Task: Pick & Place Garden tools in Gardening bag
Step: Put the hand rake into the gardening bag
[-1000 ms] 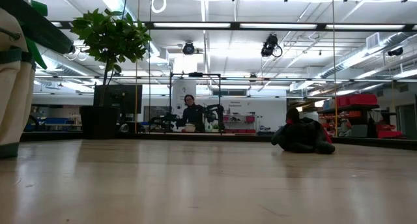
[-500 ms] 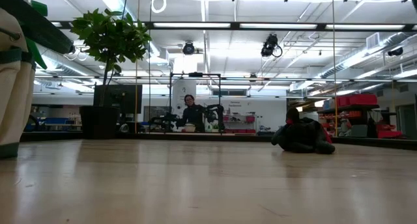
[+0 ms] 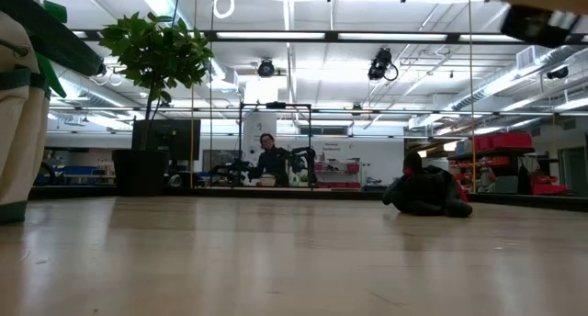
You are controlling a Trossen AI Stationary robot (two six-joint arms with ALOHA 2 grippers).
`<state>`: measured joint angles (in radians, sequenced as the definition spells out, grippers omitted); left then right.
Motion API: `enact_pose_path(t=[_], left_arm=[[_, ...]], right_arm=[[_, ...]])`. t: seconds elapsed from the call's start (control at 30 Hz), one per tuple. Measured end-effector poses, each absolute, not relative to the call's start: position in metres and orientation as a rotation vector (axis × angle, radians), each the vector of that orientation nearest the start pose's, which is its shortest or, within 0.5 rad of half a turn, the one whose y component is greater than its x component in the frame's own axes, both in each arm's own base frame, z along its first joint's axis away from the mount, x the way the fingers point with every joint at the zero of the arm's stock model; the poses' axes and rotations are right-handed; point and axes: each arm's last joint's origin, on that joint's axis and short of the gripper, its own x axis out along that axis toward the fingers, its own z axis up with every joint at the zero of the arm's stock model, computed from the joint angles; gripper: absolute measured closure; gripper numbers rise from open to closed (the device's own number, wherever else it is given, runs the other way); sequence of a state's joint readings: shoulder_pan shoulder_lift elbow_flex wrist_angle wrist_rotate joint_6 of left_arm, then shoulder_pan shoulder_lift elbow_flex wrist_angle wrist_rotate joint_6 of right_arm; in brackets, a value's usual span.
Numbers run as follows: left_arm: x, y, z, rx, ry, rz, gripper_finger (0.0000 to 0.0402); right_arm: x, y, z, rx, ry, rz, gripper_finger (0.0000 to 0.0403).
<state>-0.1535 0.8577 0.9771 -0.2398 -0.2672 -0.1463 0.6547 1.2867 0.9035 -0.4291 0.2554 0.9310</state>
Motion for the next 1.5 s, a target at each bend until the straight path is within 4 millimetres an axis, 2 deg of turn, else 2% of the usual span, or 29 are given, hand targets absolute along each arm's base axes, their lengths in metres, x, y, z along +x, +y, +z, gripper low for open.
enact_pose_path(t=[0.4, 1.03, 1.37, 1.5], left_arm=[[0.177, -0.02, 0.381, -0.121, 0.108, 0.122, 0.0195], [0.178, -0.02, 0.382, -0.123, 0.098, 0.122, 0.0195], [0.178, -0.02, 0.382, -0.124, 0.097, 0.123, 0.0195], [0.179, -0.02, 0.384, -0.129, 0.073, 0.121, 0.0195]], right_arm=[[0.245, 0.126, 0.284, 0.514, 0.49, 0.081, 0.0339], [0.275, 0.064, 0.308, 0.378, 0.209, -0.044, 0.0339], [0.283, 0.041, 0.36, 0.249, 0.081, -0.091, 0.0339], [0.283, 0.033, 0.375, 0.203, 0.037, -0.12, 0.0339]])
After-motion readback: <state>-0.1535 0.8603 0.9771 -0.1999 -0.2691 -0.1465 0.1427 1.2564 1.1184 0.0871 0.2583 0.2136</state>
